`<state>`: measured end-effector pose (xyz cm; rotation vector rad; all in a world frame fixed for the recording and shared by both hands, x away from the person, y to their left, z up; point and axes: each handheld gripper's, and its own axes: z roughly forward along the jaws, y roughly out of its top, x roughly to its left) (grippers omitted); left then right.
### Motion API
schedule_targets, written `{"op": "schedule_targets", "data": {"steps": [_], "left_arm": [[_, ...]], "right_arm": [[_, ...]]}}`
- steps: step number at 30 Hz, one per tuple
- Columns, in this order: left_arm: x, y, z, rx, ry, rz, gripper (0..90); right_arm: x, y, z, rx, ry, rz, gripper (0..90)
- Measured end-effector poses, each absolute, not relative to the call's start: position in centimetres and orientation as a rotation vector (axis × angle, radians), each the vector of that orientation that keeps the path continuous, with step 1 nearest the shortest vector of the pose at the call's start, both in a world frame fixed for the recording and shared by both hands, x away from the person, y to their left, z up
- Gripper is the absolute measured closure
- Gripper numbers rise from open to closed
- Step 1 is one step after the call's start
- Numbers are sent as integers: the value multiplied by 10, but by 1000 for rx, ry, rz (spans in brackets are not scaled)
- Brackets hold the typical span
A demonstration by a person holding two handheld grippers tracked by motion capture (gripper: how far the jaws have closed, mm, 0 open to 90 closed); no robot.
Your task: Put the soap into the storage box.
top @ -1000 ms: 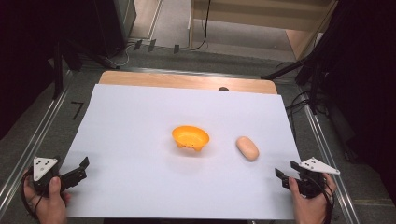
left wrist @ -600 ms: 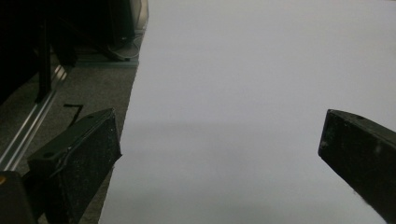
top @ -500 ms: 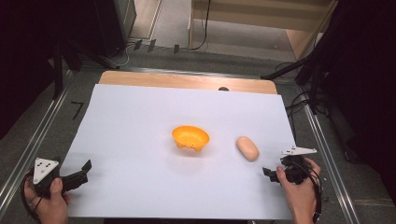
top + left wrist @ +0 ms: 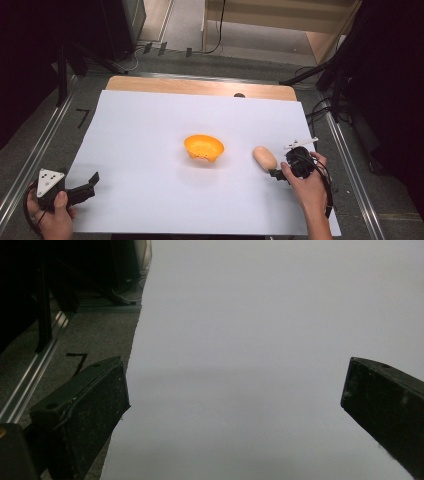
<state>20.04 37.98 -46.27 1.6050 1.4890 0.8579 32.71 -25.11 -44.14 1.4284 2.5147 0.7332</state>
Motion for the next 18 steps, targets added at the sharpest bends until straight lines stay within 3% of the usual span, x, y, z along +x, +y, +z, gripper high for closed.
{"op": "schedule_targets", "data": {"steps": [18], "left_arm": [[201, 380, -463, 1612, 1487, 848, 0]], "right_arm": [[366, -213, -449, 1517, 2574, 576, 179]]}}
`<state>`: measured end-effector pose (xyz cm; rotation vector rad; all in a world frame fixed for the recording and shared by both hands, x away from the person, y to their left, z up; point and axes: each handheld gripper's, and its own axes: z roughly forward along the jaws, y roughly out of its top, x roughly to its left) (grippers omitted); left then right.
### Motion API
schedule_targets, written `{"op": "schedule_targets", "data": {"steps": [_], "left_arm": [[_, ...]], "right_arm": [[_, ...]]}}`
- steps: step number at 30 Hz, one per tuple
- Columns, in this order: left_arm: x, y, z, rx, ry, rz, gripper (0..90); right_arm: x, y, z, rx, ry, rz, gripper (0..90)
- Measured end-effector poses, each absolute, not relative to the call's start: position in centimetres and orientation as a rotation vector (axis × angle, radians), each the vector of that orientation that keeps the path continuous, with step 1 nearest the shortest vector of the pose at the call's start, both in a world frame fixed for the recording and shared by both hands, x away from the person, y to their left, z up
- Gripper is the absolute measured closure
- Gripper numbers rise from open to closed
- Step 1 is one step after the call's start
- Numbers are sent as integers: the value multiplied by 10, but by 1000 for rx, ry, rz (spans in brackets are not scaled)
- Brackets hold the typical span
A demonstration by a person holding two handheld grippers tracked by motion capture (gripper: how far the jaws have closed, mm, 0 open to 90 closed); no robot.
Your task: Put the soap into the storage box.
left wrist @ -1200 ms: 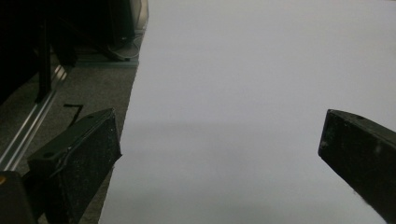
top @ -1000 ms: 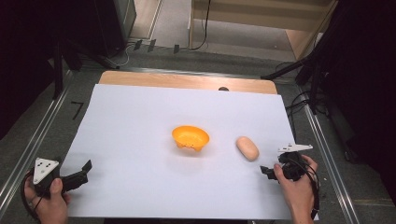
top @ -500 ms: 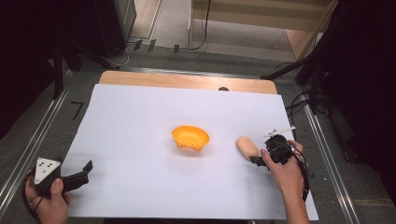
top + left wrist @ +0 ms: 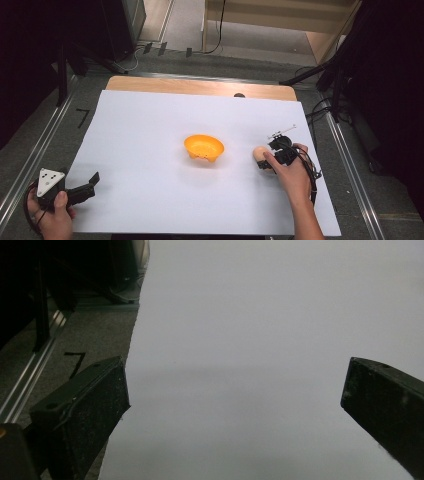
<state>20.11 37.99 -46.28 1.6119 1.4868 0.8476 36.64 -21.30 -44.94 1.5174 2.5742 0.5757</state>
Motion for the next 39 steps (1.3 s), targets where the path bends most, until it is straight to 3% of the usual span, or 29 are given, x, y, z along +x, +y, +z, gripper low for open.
{"op": "schedule_targets", "data": {"steps": [6, 8, 24, 39], "left_arm": [[201, 380, -463, 1615, 1488, 847, 0], [202, 380, -463, 1620, 1489, 844, 0], [201, 381, -463, 1603, 1499, 847, 0], [202, 383, -463, 1598, 1503, 823, 0]], "right_arm": [[371, -209, -456, 1518, 2562, 505, 233], [371, -209, -455, 1492, 2549, 488, 326], [373, -200, -440, 1234, 2686, 567, 331], [380, -163, -407, 912, 2787, 670, 331]]}}
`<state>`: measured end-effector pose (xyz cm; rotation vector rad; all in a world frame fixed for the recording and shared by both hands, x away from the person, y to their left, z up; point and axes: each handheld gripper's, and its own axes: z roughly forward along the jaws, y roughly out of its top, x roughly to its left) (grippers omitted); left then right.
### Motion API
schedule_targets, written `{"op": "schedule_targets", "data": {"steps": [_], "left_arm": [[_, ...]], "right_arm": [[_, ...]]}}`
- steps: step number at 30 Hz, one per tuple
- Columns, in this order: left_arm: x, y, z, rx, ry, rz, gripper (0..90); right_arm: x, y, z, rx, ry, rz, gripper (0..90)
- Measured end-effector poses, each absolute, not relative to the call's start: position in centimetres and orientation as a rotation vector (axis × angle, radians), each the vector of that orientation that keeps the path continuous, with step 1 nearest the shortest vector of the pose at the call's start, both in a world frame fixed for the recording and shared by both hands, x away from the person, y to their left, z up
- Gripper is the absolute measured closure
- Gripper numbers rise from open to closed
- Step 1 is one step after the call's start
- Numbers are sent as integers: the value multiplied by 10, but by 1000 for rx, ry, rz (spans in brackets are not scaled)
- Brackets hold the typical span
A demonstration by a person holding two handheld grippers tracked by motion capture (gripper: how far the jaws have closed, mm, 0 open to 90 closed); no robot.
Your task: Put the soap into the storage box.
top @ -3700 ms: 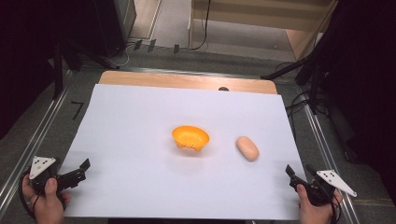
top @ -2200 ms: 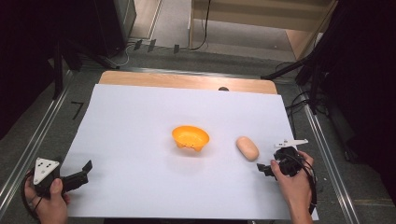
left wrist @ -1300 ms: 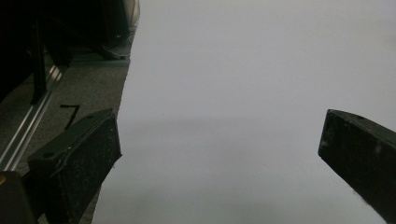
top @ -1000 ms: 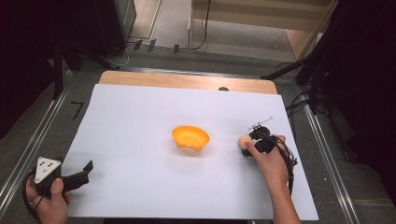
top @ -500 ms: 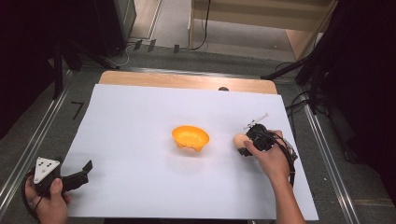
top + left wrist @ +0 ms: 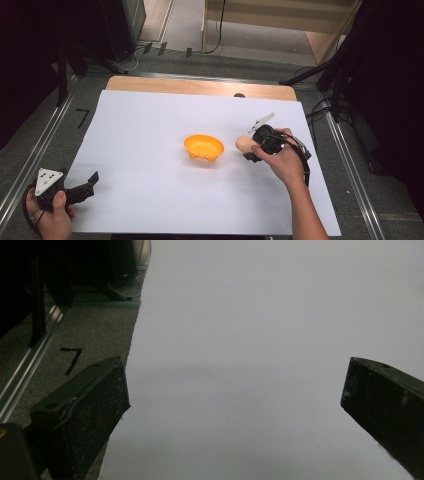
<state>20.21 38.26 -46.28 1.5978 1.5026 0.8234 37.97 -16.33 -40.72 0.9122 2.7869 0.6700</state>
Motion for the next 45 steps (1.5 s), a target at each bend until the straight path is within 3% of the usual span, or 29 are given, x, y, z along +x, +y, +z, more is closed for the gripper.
{"op": "schedule_targets", "data": {"steps": [22, 45], "left_arm": [[203, 383, -463, 1600, 1504, 804, 0], [203, 383, -463, 1605, 1503, 799, 0]], "right_arm": [[387, -106, -381, 617, 2833, 715, 331], [392, -64, -379, 422, 2888, 699, 331]]}}
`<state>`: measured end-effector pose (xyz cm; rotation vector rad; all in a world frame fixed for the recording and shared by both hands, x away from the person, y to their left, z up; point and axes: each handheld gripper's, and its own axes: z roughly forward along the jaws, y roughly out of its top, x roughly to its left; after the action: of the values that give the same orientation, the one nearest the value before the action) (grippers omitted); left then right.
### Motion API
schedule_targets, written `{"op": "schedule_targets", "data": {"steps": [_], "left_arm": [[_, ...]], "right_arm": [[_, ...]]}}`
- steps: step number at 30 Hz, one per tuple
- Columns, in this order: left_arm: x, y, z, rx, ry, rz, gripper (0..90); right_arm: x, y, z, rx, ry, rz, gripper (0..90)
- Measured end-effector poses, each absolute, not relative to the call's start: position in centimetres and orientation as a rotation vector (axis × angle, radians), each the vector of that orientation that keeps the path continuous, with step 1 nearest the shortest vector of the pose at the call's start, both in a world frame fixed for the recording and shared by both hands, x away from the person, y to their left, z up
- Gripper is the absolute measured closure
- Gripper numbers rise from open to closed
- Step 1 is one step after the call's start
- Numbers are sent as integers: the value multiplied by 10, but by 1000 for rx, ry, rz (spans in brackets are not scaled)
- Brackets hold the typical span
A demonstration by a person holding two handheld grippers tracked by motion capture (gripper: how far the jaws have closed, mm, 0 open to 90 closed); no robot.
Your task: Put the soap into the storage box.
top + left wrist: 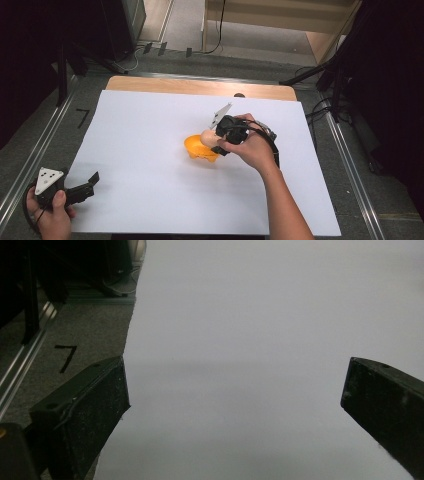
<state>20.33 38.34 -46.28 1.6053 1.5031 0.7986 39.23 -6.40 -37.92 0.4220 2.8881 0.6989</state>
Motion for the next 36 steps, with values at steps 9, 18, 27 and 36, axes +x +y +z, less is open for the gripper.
{"op": "schedule_targets", "data": {"steps": [9, 18, 27, 36], "left_arm": [[203, 384, -463, 1607, 1502, 796, 0], [203, 384, -463, 1610, 1503, 794, 0], [204, 384, -463, 1611, 1505, 793, 0], [204, 384, -463, 1610, 1504, 789, 0]], "right_arm": [[397, -47, -384, 364, 2924, 676, 331], [399, -39, -390, 347, 2958, 671, 330], [404, -36, -397, 355, 2996, 665, 329], [404, -33, -397, 378, 3009, 667, 324]]}}
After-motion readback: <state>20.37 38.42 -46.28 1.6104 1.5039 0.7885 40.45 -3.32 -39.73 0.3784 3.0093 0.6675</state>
